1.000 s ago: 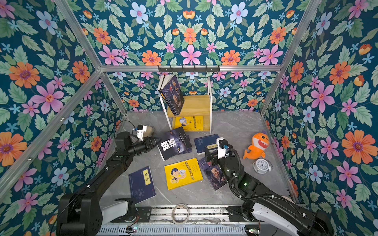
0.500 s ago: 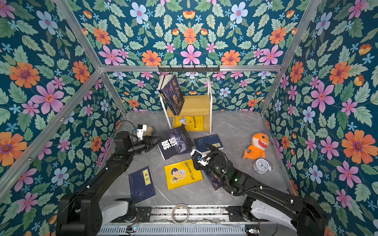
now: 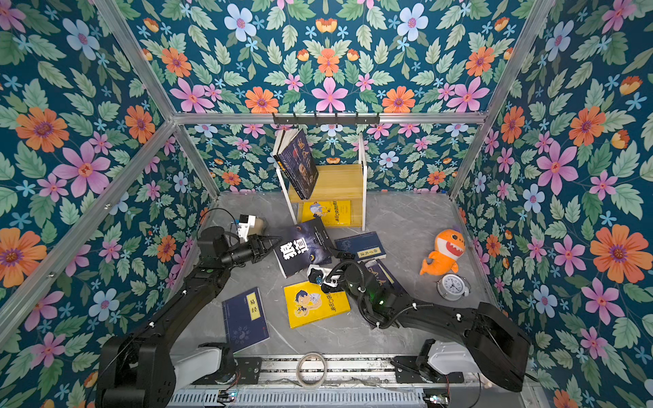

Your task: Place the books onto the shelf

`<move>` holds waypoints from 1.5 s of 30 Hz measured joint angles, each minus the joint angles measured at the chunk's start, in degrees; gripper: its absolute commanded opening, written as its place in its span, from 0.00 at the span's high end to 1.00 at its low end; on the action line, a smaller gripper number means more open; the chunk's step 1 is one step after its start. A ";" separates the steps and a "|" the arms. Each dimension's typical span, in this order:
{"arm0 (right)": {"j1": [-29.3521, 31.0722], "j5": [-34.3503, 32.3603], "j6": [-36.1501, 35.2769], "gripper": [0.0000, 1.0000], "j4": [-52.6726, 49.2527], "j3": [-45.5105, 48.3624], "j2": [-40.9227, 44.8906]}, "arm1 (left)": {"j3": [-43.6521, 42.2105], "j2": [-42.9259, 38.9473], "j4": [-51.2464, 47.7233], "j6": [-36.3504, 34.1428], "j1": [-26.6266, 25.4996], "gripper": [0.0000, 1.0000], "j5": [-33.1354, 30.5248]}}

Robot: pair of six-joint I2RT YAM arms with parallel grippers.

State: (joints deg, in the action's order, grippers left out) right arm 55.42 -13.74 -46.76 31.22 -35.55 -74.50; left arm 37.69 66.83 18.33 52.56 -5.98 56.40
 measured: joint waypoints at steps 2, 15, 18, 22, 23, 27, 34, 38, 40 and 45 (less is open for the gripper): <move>0.04 0.00 -0.63 0.12 1.55 -0.70 -2.86 | 0.00 -0.07 0.00 0.00 -0.04 1.00 0.11; 1.11 -3.54 -5.53 0.27 12.33 -5.20 -17.29 | -0.22 -0.37 0.11 0.22 -0.31 1.00 0.46; 1.25 -4.85 -6.45 0.37 15.02 -6.23 -19.39 | -0.26 -0.22 0.13 0.28 -0.50 1.00 0.48; 1.38 -5.75 -7.34 0.61 17.94 -6.97 -21.75 | -0.48 0.00 1.51 1.01 -0.68 0.94 -0.24; 1.42 -5.95 -7.58 0.67 18.34 -7.15 -22.56 | -0.57 0.00 1.81 0.90 -0.68 0.88 -0.37; 1.53 -5.95 -8.96 1.00 18.97 -7.56 -23.50 | -0.48 0.11 1.27 0.39 -0.74 0.61 -1.27; 1.55 -7.58 -7.17 1.00 18.01 -5.88 -20.61 | 0.37 -0.11 -2.25 -4.09 0.00 0.42 -1.84; 1.40 -7.41 -4.68 1.00 15.87 -3.89 -15.89 | 1.84 -0.35 -6.03 -8.20 1.18 0.35 -4.02; 1.33 -7.45 -3.13 1.00 14.64 -3.13 -13.81 | 2.89 -0.50 -8.13 -10.40 2.23 0.32 -5.55; 0.17 -5.86 2.05 1.00 8.85 -1.84 -6.93 | 3.91 -1.77 -13.11 -16.90 3.34 0.22 -10.25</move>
State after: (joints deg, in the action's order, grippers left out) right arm 55.59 -19.59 -44.71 40.07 -37.39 -81.43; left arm 41.60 65.06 5.21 35.66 -2.63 46.15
